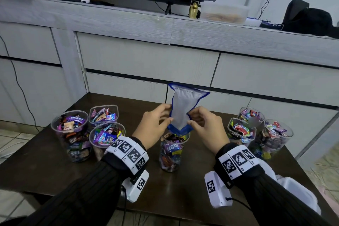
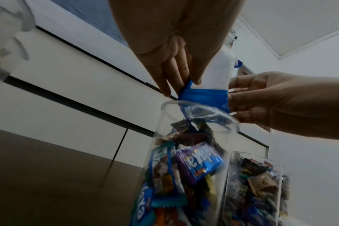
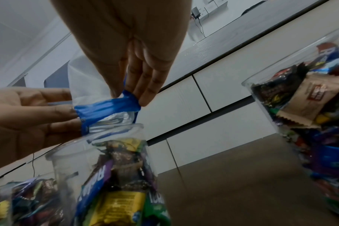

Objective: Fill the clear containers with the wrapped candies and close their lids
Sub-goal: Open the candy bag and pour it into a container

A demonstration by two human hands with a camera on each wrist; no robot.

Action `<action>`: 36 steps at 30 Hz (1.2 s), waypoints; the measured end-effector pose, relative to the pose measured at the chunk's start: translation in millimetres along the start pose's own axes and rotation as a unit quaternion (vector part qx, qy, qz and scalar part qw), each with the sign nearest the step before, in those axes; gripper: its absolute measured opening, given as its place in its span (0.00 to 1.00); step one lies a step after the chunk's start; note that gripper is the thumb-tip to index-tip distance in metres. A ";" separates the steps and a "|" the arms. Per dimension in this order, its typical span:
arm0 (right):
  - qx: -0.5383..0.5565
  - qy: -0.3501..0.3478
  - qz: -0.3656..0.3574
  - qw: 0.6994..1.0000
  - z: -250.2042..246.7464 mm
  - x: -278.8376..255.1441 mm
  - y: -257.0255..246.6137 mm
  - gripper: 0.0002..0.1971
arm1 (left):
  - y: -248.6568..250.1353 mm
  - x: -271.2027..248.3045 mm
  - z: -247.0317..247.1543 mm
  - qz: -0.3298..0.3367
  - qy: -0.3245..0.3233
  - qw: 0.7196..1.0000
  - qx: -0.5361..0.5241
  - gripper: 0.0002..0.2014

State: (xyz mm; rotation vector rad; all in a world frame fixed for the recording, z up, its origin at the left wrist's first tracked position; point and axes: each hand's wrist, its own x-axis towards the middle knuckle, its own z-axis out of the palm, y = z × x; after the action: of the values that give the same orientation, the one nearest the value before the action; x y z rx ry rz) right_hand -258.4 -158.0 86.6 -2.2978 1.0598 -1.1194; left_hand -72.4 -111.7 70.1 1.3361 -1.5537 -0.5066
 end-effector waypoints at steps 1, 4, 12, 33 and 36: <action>-0.007 0.001 -0.003 1.000 0.8 0.1 -0.3 0.08 | -0.2 0.3 -1.0 0.002 0.005 1.000 0.005 0.20; 0.001 0.018 0.012 1.000 -2.0 2.3 2.7 0.08 | -4.0 3.2 -7.0 0.003 0.041 0.999 0.016 0.19; -0.043 0.012 0.028 0.999 -3.5 3.8 -1.1 0.05 | -14.6 6.0 -12.5 -0.063 0.090 0.994 0.018 0.15; -0.215 -0.490 -0.237 0.811 192.3 -78.0 -89.3 0.19 | -67.1 -156.5 -181.5 -0.187 0.403 0.882 -0.156 0.08; -0.248 -0.492 -0.251 0.796 220.8 -75.1 -106.7 0.21 | -95.5 -210.6 -206.9 -0.246 0.442 0.856 -0.111 0.08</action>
State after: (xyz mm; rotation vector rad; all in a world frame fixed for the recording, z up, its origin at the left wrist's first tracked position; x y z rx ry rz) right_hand -64.7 -30.7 -23.0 -3.0356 0.3142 0.4040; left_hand 134.1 108.0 -3.5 1.4763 -0.3812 -0.2821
